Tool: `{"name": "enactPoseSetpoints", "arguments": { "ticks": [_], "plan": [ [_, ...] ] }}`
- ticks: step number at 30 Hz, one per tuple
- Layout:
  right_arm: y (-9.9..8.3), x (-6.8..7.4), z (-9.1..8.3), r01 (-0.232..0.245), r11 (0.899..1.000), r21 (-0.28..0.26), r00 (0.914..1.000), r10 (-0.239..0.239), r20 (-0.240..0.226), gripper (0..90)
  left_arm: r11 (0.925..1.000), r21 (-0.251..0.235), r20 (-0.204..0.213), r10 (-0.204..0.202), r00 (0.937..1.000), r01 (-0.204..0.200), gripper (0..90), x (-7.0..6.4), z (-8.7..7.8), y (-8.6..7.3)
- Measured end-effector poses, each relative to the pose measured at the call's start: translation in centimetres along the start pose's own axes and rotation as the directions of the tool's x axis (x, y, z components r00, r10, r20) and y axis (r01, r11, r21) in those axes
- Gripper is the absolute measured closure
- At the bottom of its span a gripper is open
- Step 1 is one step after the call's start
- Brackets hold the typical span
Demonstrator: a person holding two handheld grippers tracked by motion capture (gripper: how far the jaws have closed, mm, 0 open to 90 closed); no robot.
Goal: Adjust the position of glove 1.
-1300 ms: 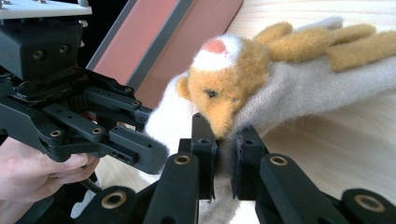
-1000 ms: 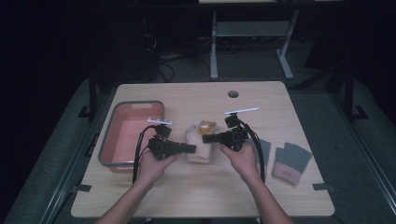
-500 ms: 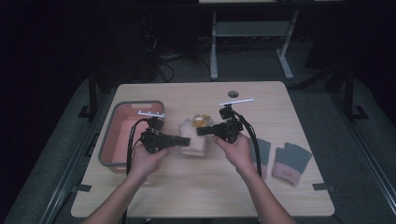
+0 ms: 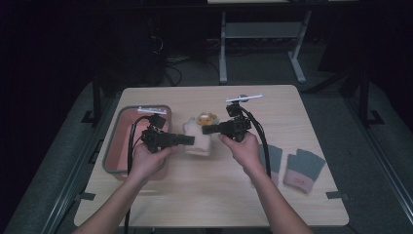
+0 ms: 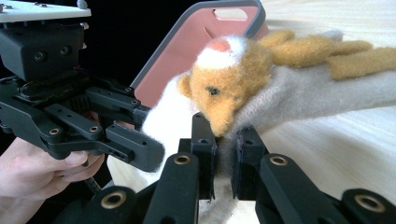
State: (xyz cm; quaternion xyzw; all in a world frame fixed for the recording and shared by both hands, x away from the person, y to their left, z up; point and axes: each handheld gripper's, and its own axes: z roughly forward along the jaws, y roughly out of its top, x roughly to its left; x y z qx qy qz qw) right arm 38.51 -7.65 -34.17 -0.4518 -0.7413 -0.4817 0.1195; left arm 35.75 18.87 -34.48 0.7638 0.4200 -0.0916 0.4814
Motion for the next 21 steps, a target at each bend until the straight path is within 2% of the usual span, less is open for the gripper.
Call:
{"name": "enactPoseSetpoints", "arguments": {
  "ticks": [14, 21],
  "plan": [
    [2.6, 1.7, 0.5, 0.022, 1.0, 0.001, 0.9997, -0.022, -0.01, 81.6, 0.9996, -0.022, -0.021, 0.019, 0.9996, -0.019, 70.4, 0.0, -2.5, 1.8],
    [3.5, 2.6, 1.0, 0.034, 0.999, -0.002, 0.9991, -0.034, -0.024, 81.6, 0.9991, -0.038, -0.031, 0.015, 0.9994, -0.016, 70.4, 0.1, -3.8, 2.2]
  ]
}}
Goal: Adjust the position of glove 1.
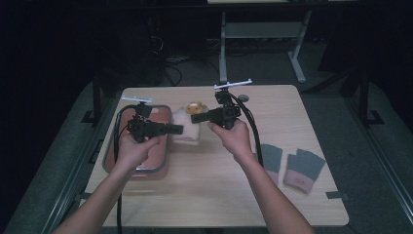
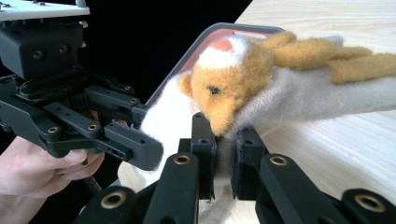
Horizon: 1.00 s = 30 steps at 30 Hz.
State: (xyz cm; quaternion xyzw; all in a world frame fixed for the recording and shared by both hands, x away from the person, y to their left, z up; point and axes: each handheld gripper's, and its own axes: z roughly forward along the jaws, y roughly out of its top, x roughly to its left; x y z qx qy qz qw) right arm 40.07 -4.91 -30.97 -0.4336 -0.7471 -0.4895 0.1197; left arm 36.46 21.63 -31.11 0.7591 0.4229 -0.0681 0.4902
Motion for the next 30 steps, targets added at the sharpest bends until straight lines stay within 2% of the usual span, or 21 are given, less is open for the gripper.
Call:
{"name": "enactPoseSetpoints", "arguments": {
  "ticks": [13, 30],
  "plan": [
    [1.6, 1.3, 1.5, 0.009, 1.0, -0.003, 0.9996, -0.009, -0.028, 81.5, 0.9999, -0.012, -0.03, -0.001, 0.9996, 0.001, 70.4, 0.6, -2.5, 0.6],
    [3.7, 3.3, 4.5, 0.04, 0.999, 0.029, 0.9982, -0.038, -0.046, 81.3, 0.999, -0.04, -0.069, -0.022, 0.9974, 0.019, 70.4, 2.2, -5.8, 0.7]
  ]
}}
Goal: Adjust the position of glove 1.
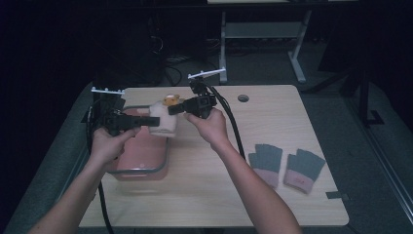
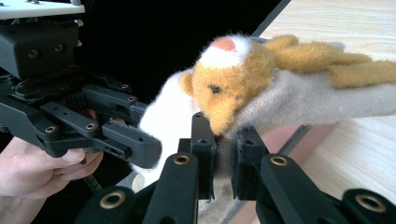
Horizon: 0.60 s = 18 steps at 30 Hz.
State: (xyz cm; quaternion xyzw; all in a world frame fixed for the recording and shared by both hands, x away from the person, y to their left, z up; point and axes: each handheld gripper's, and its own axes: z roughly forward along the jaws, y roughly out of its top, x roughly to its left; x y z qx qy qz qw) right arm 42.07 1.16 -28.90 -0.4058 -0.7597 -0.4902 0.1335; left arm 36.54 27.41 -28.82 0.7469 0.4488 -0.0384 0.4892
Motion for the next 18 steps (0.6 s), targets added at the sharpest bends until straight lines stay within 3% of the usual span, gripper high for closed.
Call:
{"name": "enactPoseSetpoints", "arguments": {
  "ticks": [18],
  "plan": [
    [1.7, 1.5, 3.7, 0.046, 0.998, 0.044, 0.9988, -0.045, -0.016, 81.2, 0.9989, -0.023, -0.031, -0.042, 0.9986, 0.041, 70.4, 2.4, -2.8, -0.8]
  ]
}}
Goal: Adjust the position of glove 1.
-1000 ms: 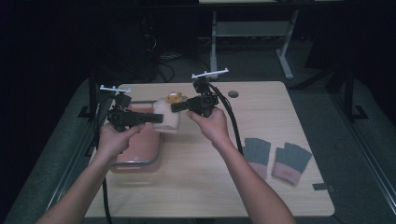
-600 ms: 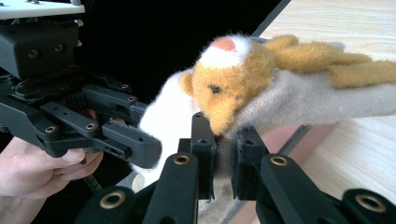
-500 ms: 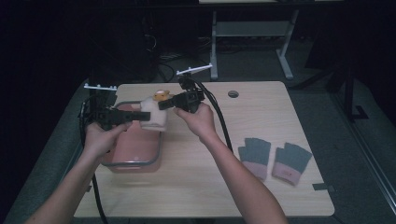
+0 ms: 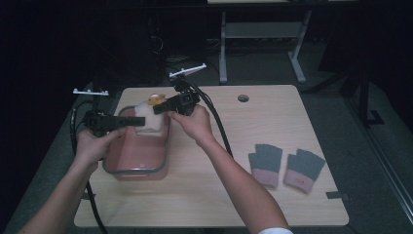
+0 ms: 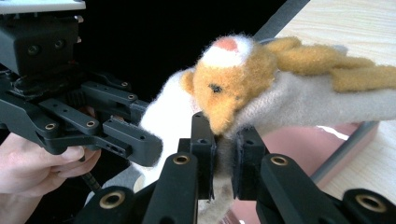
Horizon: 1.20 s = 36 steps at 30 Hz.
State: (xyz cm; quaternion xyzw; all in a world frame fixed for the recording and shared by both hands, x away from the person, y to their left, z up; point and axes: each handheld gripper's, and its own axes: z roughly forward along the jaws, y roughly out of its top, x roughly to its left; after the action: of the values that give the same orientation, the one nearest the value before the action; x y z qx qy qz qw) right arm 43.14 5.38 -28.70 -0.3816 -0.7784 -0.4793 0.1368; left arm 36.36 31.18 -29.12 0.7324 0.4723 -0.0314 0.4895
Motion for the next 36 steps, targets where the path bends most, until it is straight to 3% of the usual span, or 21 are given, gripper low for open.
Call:
{"name": "enactPoseSetpoints", "arguments": {
  "ticks": [13, 19, 36],
  "plan": [
    [0.4, 0.0, 2.6, -0.01, 0.999, 0.033, 0.9997, 0.011, -0.023, 81.1, 0.9994, 0.008, -0.028, -0.033, 0.999, 0.034, 70.4, 1.5, -1.0, -0.8],
    [0.3, -0.5, 3.8, -0.023, 0.998, 0.055, 0.9993, 0.025, -0.03, 81.1, 0.9978, 0.009, -0.033, -0.066, 0.9973, 0.066, 70.4, 2.6, -0.8, -1.4],
    [-0.7, -1.9, 6.8, -0.062, 0.993, 0.097, 0.997, 0.066, -0.042, 81.0, 0.994, 0.033, -0.066, -0.102, 0.9925, 0.105, 70.3, 4.7, -0.2, -3.2]
  ]
}}
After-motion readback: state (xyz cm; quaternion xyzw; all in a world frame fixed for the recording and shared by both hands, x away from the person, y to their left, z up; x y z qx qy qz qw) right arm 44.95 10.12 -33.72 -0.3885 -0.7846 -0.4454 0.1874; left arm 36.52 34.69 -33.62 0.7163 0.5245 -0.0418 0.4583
